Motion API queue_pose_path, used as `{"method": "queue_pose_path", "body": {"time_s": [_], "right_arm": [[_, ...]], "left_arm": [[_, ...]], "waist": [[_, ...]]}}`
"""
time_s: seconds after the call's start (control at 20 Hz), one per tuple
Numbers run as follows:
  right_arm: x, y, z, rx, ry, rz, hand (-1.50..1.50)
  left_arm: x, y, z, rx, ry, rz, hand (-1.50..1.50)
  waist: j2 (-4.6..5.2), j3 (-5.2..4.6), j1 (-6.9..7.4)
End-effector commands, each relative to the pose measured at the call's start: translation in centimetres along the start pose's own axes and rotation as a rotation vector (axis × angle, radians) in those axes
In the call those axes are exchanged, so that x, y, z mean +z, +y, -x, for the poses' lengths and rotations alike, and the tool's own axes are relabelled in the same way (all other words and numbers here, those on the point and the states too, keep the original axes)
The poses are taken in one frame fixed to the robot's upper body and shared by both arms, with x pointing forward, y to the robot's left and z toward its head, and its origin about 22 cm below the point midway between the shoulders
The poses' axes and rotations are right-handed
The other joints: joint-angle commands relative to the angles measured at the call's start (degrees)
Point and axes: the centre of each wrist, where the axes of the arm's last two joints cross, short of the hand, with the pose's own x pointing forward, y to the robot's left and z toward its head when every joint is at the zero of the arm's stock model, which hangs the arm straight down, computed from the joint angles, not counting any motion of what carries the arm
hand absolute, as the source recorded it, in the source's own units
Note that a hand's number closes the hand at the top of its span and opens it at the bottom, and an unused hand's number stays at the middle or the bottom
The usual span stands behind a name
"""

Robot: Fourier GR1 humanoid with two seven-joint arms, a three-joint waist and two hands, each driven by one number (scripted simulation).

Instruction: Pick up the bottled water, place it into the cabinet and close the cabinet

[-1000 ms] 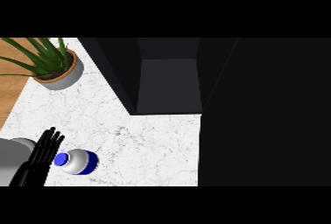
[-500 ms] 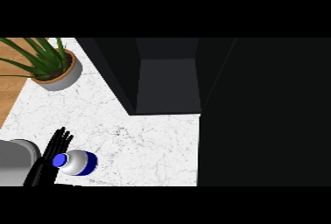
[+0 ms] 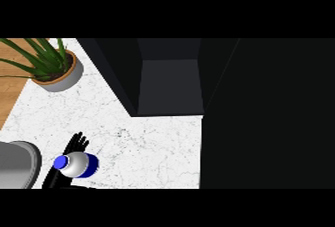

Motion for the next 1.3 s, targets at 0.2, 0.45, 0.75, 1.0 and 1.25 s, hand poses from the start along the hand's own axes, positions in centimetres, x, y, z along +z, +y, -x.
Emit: {"method": "queue_pose_path", "body": {"time_s": [0.2, 0.45, 0.75, 1.0, 1.25], "right_arm": [[0.9, 0.2, -2.5, -0.017, -0.024, -0.003, -1.50], [-0.1, 0.6, -2.2, -0.020, -0.039, 0.005, -1.50], [0.2, 0.3, -1.7, -0.018, -0.038, 0.011, -1.50], [-0.4, 0.6, -0.9, -0.017, -0.052, 0.010, -1.50], [0.2, -0.1, -2.8, -0.020, -0.049, 0.009, -1.50]], "left_arm": [[-1.4, -1.4, 1.6, 0.135, -0.096, -0.011, 1.50], [-1.6, -1.9, 1.8, 0.202, -0.116, 0.021, 1.50], [-2.5, -4.7, 2.6, 0.206, -0.141, -0.075, 1.50], [-4.4, -7.9, 2.7, 0.211, -0.177, -0.175, 1.50], [-5.5, -9.1, 2.4, 0.217, -0.195, -0.116, 1.50]], "waist": [[0.01, -0.05, -0.56], [0.35, -0.12, 0.27], [0.05, 0.03, 0.34], [0.04, 0.03, 0.55], [-0.02, 0.09, 0.35]]}}
